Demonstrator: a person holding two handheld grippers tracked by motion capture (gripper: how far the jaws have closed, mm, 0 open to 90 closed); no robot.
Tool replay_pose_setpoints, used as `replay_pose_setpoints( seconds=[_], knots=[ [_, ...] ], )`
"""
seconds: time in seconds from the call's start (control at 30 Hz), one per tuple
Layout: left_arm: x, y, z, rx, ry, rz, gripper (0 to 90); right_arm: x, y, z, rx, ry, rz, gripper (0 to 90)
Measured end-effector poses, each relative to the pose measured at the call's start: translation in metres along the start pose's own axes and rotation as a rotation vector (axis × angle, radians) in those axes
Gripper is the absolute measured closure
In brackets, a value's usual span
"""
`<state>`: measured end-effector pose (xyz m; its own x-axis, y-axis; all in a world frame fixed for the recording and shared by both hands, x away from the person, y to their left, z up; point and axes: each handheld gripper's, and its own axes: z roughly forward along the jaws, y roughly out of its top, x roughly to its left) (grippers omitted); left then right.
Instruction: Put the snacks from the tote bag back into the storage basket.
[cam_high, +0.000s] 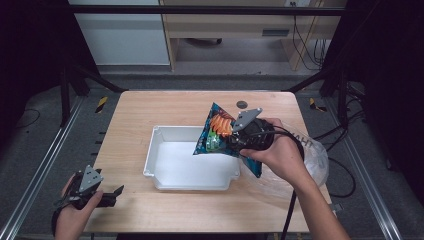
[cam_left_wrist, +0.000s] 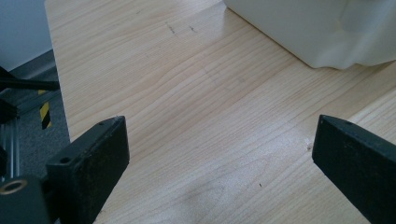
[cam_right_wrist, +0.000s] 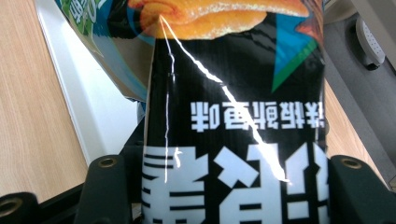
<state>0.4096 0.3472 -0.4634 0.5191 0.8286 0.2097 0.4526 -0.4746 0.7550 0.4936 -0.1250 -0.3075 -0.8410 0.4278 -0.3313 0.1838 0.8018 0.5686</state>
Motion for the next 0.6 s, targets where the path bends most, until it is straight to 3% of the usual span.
replay_pose_setpoints(
  seconds=[0.6],
  knots=[
    [-0.0021, 0.0003, 0.0022, 0.014, -0.014, 0.019, 3.5, 0.0030, 0.0029, 0.0049, -0.007, 0.003, -0.010, 41.2]
  ],
)
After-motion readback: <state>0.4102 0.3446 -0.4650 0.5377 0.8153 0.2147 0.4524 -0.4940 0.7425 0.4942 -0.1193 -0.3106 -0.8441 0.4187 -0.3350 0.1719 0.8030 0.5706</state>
